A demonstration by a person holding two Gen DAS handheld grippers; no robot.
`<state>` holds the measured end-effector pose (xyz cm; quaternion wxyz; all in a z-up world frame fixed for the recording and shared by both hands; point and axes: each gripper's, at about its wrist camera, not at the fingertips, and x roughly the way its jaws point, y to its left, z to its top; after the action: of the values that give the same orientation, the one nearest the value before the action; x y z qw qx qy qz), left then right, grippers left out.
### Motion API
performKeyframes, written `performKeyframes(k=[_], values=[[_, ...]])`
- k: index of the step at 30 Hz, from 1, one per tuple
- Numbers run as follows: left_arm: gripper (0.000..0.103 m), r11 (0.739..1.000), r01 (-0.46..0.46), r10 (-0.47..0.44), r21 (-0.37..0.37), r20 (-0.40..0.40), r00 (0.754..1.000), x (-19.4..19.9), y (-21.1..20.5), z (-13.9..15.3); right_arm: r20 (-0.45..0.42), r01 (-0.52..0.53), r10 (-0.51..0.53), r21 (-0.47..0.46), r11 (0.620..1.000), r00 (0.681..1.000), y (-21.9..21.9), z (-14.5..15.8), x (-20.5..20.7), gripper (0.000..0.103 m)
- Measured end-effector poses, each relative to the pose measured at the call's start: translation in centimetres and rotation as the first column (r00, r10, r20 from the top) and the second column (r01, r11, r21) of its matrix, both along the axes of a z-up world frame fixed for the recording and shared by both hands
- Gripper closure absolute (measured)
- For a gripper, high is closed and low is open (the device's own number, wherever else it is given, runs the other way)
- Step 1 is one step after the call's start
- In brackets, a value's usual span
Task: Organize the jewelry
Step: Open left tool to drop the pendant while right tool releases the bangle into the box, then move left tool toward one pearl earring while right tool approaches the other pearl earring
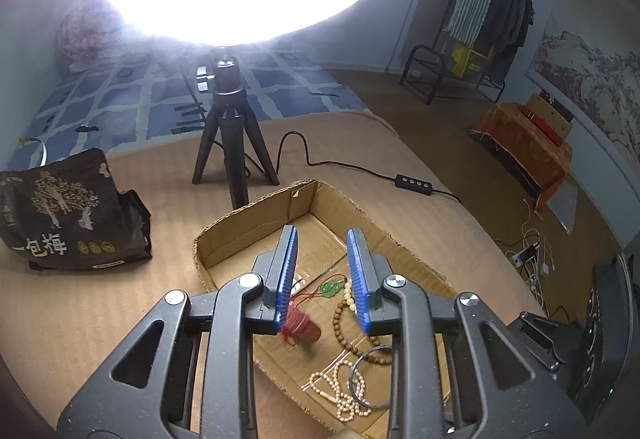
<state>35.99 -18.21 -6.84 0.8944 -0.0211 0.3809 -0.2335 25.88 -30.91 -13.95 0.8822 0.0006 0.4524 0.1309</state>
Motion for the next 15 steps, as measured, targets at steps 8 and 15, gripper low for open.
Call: performKeyframes(k=[8, 15], values=[[0.078, 1.0, -0.013, 0.012, 0.014, 0.028, 1.0, -2.6, 2.0, 2.0, 0.043, 0.008, -0.008, 0.002, 1.0, 0.999, 0.2, 2.1, -1.9, 0.031], [0.078, 0.998, -0.018, 0.014, 0.068, 0.068, 0.998, -6.2, 5.6, 4.0, 0.084, 0.01, -0.013, 0.036, 0.999, 0.996, 0.7, 4.5, -3.9, 0.031]])
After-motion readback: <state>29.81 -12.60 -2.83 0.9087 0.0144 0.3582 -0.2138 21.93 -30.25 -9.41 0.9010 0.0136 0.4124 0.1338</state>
